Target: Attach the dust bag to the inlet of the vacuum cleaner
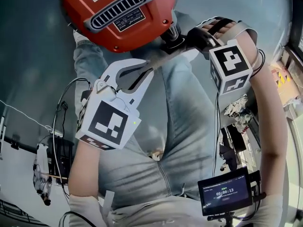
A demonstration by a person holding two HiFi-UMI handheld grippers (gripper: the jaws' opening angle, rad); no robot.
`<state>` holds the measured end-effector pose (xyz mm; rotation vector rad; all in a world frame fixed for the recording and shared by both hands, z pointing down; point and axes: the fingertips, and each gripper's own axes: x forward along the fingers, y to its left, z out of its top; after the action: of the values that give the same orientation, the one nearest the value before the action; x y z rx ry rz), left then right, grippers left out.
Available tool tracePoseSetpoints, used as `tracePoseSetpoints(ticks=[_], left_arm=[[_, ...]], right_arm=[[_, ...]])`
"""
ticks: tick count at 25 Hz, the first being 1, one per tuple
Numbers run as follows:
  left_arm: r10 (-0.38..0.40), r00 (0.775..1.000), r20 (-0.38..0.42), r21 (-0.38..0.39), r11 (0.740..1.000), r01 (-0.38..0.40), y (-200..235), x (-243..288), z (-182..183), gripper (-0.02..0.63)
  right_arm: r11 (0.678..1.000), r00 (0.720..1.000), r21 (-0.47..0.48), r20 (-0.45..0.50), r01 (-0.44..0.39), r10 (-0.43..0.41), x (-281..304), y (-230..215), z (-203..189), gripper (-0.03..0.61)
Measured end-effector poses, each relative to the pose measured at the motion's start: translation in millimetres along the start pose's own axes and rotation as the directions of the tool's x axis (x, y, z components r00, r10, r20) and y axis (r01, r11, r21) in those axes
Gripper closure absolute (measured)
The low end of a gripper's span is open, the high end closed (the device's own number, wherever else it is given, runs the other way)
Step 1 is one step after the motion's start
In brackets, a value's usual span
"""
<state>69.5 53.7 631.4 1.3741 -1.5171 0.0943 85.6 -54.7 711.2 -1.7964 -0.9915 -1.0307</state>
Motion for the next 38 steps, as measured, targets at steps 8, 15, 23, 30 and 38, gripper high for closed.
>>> tracePoseSetpoints(ticks=[8, 15, 23, 30, 38], left_arm=[[0.083, 0.979, -0.187, 0.126, 0.990, -0.060, 6.2, 64.3, -18.0, 0.589], [0.101, 0.975, -0.199, 0.169, 0.983, -0.067, 2.3, 79.0, -22.2, 0.589], [0.063, 0.974, -0.216, 0.171, 0.985, -0.026, -2.4, 91.3, -24.3, 0.588], [0.207, 0.956, -0.206, 0.293, 0.946, -0.141, -1.9, 94.6, -21.3, 0.589], [0.275, 0.951, -0.139, 0.256, 0.938, -0.234, 5.6, 96.2, -28.4, 0.598]], right_arm=[[0.999, 1.000, 0.041, 0.017, 0.006, -0.006, -2.7, -1.7, 5.6, 0.566], [0.999, 1.000, 0.053, 0.026, 0.011, -0.012, -0.3, -2.6, 10.4, 0.565], [0.998, 1.000, 0.058, 0.017, 0.008, -0.009, 2.0, -6.1, 10.5, 0.565], [0.993, 0.995, 0.058, -0.028, 0.102, -0.101, -2.1, 2.7, 11.3, 0.566], [0.971, 0.975, 0.094, -0.042, 0.222, -0.219, -11.6, -7.2, 15.3, 0.565]])
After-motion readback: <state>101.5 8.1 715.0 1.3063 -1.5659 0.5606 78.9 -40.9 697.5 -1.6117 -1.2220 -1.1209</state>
